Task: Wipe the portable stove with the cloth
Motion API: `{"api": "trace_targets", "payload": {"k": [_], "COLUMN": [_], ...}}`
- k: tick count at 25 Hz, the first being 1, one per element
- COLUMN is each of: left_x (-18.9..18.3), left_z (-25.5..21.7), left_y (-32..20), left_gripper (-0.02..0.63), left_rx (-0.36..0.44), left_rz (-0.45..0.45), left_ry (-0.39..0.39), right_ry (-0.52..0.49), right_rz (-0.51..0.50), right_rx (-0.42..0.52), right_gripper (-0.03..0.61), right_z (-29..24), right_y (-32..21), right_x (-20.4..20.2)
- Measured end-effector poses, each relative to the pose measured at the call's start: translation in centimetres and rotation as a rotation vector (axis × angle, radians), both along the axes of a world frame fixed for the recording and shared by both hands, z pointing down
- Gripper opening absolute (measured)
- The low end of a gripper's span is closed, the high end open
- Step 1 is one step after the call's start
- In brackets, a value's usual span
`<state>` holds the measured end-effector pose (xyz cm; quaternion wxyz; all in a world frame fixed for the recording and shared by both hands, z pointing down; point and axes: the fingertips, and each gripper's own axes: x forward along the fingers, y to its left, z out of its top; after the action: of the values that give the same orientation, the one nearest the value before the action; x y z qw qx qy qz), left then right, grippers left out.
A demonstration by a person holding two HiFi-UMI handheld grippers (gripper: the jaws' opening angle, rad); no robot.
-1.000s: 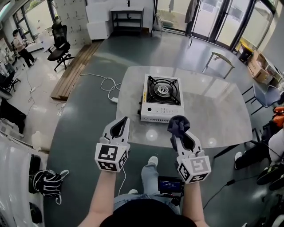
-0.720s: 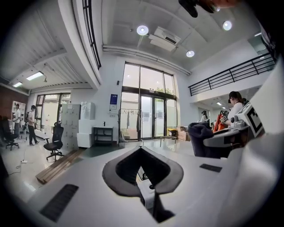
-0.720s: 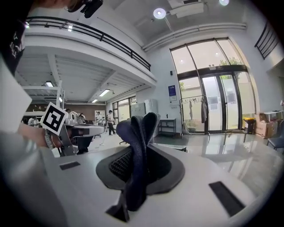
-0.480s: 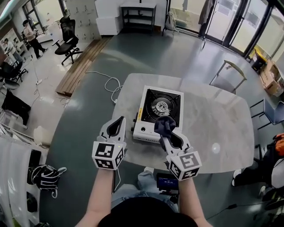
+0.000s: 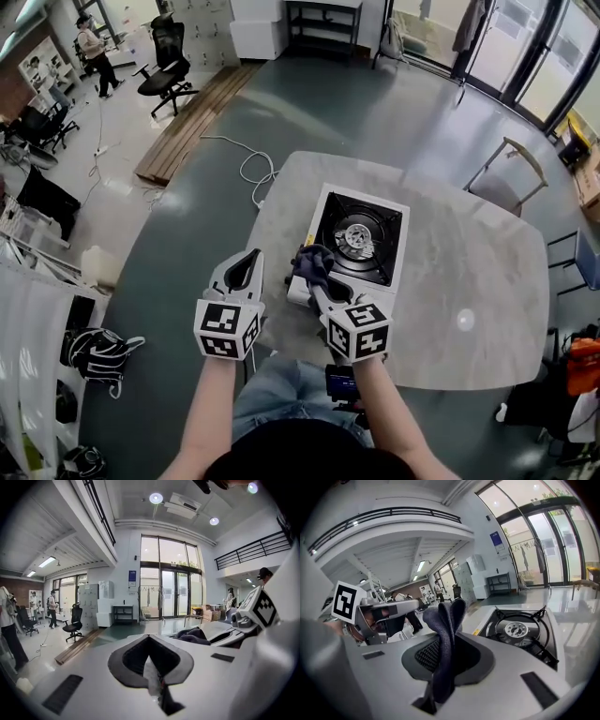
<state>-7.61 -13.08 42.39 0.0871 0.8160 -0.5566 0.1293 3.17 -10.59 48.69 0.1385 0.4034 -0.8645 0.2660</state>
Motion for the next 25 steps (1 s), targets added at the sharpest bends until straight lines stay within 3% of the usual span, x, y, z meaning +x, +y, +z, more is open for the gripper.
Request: {"api": "trace_targets", "payload": {"k": [8,10,17,25], "left_x": [-1.9,-2.2,-3.7,-2.5], "left_z": [3.2,3.8,5.7,6.4], "left_y": [-0.5,-0.7,-1.7,-3.2], "left_gripper": [0.006,0.006,0.006,0.006], "left_rx": [-0.08,-0.096,-0.13,-0.139], "left_rz": [-0.041,-0.043,-0.048,-0.031], "left_ry": [0.011,0.015,0.029,0.064], "right_ry": [0.034,0.092,0.44,0.486], "right_rz": [-0.117,-0.139,-0.229,-0.307], "right_rx": [-0.165,-0.177,-0.128,-0.184], "right_gripper": [0.069,0.069,0.069,0.069], "right_z": [3.7,4.7,8.3,8.3], "right_y": [-1.0,-1.3,-1.8,-1.8], "right_x": [-3.6,-4.0,-5.3,-5.6]}}
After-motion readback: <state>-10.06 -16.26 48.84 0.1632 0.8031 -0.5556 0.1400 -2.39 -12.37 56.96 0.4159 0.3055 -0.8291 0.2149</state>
